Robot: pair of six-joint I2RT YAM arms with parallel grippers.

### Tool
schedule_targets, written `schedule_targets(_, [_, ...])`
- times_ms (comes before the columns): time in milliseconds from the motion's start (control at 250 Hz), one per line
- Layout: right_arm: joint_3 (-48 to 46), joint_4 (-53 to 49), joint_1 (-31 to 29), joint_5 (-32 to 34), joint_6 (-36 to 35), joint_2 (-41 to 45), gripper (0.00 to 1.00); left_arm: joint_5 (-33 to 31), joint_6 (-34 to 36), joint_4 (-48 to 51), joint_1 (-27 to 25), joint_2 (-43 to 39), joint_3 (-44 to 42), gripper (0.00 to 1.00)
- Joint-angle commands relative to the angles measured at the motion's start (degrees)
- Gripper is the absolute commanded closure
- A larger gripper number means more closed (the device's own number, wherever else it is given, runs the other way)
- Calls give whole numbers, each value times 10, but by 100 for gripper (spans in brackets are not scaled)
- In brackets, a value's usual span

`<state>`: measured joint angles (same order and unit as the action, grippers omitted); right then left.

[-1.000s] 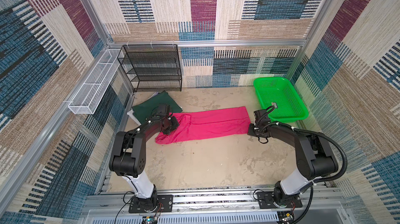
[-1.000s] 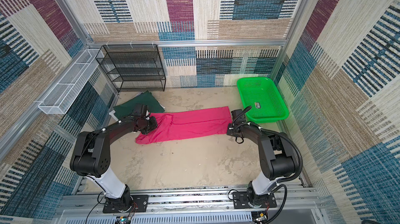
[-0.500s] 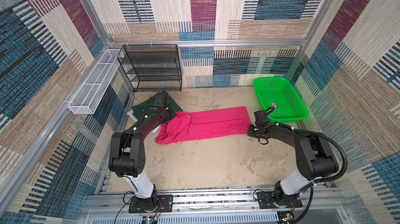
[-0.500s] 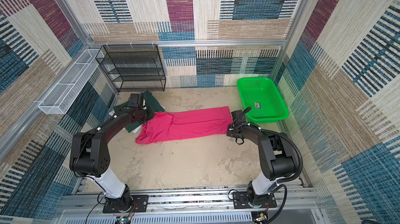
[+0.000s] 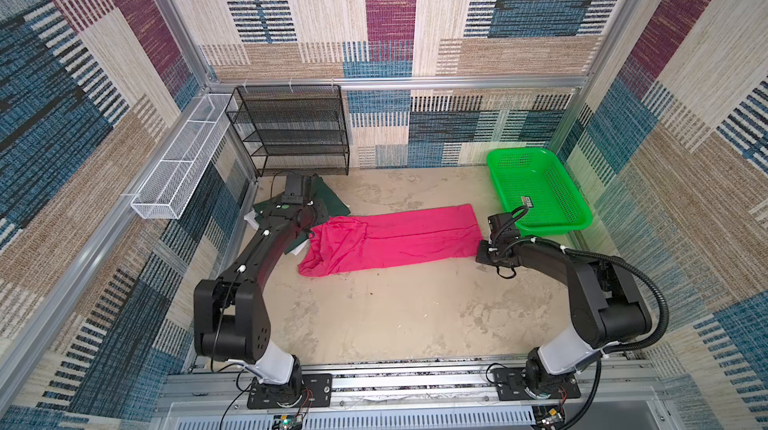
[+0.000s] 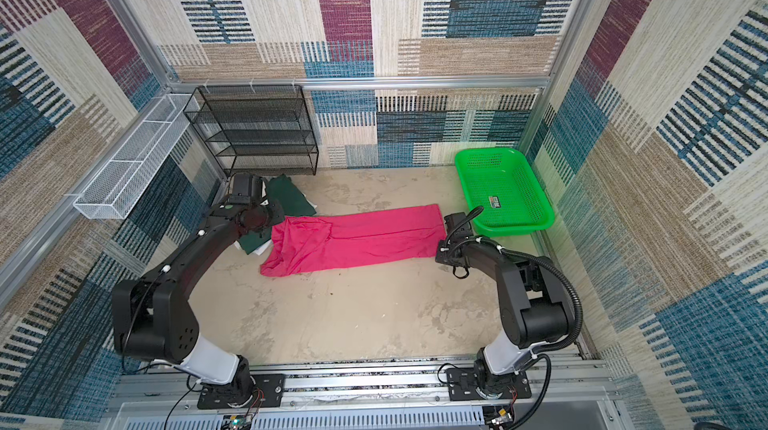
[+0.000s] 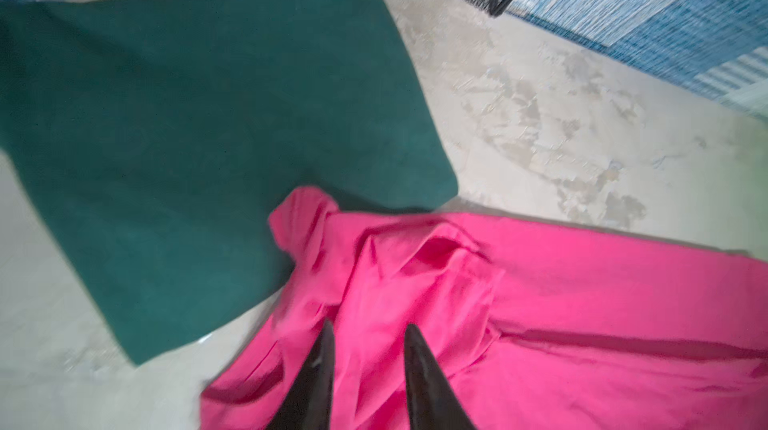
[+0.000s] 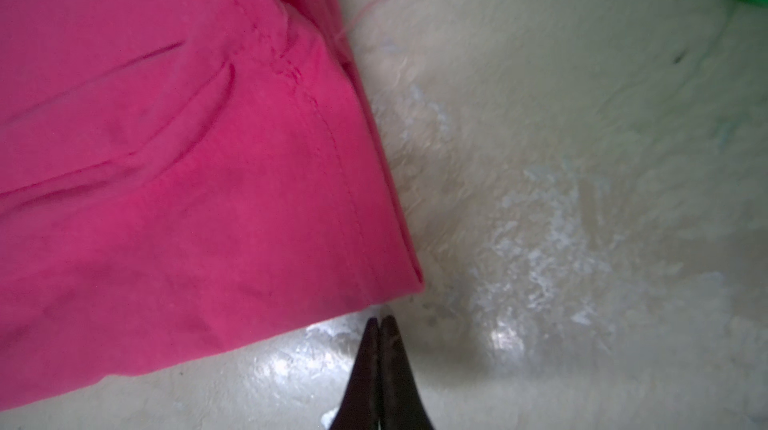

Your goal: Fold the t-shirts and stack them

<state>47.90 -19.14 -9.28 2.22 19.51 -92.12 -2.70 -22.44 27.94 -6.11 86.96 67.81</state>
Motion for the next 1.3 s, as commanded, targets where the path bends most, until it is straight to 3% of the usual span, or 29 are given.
schedule_targets(0, [11,9,0,10,8,2,96,9,32,46,0,-45,-72,67])
schedule_targets(188, [26,1,0,9,3,12,90,61,48,77,0,-79,-133,65])
schedule_targets(576, [36,10,0,-1,2,-8,85,65,71,83,-1,8,-111,61])
schedule_targets(660, [42,9,0,1,1,-13,85,50,64,85,-2,17,-110,68])
schedule_targets(812, [45,17,5,-1,-2,-22,86,18,43,81,-2,-8,-129,100])
schedule_targets(1044, [46,24,6,-10,-2,-33,86,-33,1,71,0,-46,-163,100])
schedule_targets(1296, [41,17,6,18,-4,-39,74,-68,-31,80,2,-34,-170,100])
